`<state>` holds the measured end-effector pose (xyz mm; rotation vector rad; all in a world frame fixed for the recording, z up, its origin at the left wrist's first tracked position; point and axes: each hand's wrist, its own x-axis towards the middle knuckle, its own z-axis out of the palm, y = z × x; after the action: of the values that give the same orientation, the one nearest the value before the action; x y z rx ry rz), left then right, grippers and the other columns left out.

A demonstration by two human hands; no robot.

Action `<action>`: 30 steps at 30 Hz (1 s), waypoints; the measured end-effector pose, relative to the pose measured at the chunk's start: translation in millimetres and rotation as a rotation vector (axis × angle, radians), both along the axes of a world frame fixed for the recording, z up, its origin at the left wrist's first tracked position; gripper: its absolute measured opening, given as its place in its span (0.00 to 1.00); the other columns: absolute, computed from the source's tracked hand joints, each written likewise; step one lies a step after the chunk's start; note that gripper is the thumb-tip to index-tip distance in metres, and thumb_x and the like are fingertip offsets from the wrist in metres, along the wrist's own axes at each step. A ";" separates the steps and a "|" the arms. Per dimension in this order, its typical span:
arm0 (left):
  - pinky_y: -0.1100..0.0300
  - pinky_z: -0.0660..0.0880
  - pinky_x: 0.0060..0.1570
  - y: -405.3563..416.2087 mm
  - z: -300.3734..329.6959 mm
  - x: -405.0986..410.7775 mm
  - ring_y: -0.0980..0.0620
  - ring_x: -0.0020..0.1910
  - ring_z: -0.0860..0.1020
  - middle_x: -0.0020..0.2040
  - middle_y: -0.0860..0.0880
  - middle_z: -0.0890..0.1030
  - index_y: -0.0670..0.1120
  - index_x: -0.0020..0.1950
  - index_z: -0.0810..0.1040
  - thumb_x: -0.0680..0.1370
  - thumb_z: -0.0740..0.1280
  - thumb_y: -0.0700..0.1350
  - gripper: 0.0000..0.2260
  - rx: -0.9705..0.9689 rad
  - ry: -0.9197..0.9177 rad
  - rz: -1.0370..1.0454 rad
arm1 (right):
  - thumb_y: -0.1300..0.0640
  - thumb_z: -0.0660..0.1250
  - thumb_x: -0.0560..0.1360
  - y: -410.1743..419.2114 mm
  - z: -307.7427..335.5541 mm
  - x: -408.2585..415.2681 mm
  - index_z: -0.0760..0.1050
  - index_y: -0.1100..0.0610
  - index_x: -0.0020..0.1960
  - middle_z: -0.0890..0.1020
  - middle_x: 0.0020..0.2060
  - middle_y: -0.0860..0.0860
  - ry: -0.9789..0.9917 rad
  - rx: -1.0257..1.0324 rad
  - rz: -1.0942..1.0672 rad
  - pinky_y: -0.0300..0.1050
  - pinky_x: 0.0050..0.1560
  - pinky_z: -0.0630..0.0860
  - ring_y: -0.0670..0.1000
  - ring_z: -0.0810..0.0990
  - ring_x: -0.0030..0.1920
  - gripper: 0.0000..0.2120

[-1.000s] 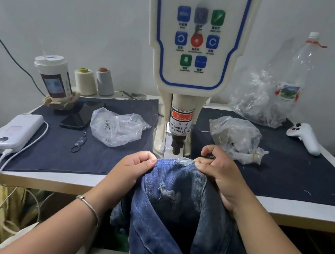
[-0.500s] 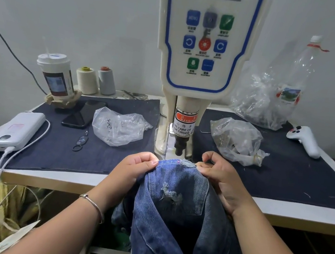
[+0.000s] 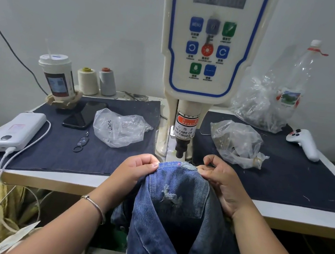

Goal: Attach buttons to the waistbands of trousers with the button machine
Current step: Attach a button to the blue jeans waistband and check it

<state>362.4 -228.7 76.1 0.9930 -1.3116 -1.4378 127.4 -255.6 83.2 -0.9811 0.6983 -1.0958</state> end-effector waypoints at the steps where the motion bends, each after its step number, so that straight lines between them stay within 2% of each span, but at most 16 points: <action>1: 0.66 0.71 0.33 0.2 0.3 0.0 0.56 0.32 0.73 0.34 0.49 0.76 0.45 0.39 0.77 0.75 0.66 0.47 0.07 -0.007 -0.004 0.001 | 0.73 0.63 0.70 0.2 0.1 -0.1 0.68 0.59 0.45 0.76 0.28 0.51 -0.010 0.003 0.004 0.38 0.33 0.75 0.47 0.75 0.29 0.11; 4: 0.68 0.70 0.32 0.1 0.6 -0.8 0.57 0.31 0.73 0.33 0.50 0.76 0.45 0.39 0.77 0.75 0.66 0.47 0.07 -0.020 -0.020 0.003 | 0.73 0.64 0.70 0.0 -0.7 -1.0 0.69 0.59 0.46 0.76 0.29 0.52 -0.015 0.005 0.010 0.38 0.35 0.75 0.48 0.75 0.31 0.11; 10: 0.66 0.69 0.34 -0.5 -0.1 -0.6 0.57 0.32 0.72 0.34 0.50 0.75 0.45 0.40 0.77 0.75 0.66 0.48 0.08 -0.030 -0.048 0.012 | 0.73 0.63 0.71 -0.7 -1.7 -2.4 0.68 0.59 0.46 0.74 0.29 0.51 0.008 -0.004 0.013 0.38 0.34 0.75 0.48 0.74 0.30 0.11; 17: 0.62 0.68 0.37 -0.9 -1.7 -0.3 0.53 0.35 0.72 0.37 0.46 0.75 0.46 0.39 0.77 0.75 0.66 0.48 0.08 -0.038 -0.049 0.020 | 0.71 0.70 0.64 -2.1 -2.2 -3.5 0.68 0.59 0.47 0.73 0.28 0.51 -0.014 -0.001 0.051 0.38 0.33 0.75 0.48 0.74 0.30 0.16; 23: 0.61 0.68 0.37 1.7 1.2 -2.2 0.53 0.35 0.71 0.37 0.46 0.74 0.45 0.40 0.76 0.74 0.66 0.48 0.07 -0.023 -0.042 0.031 | 0.69 0.67 0.65 0.6 -0.8 -0.3 0.68 0.58 0.45 0.74 0.28 0.50 0.003 0.000 -0.008 0.36 0.32 0.74 0.46 0.74 0.29 0.13; 26: 0.63 0.68 0.36 1.7 1.7 -3.3 0.54 0.34 0.72 0.36 0.48 0.75 0.45 0.39 0.76 0.74 0.66 0.47 0.07 -0.024 -0.042 0.039 | 0.68 0.67 0.65 0.0 -0.6 -0.6 0.69 0.58 0.45 0.75 0.28 0.50 -0.002 0.021 -0.009 0.36 0.33 0.75 0.46 0.75 0.29 0.12; 30: 0.65 0.69 0.34 2.8 4.4 -3.5 0.56 0.33 0.72 0.34 0.49 0.75 0.44 0.39 0.76 0.75 0.66 0.45 0.07 -0.025 -0.037 0.030 | 0.72 0.66 0.70 2.1 2.6 0.1 0.69 0.58 0.44 0.76 0.29 0.50 0.000 0.028 -0.019 0.36 0.32 0.75 0.46 0.76 0.29 0.12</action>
<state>358.9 -225.9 80.6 1.0230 -1.3331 -1.3831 127.5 -253.5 85.8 -0.9525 0.7224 -1.0996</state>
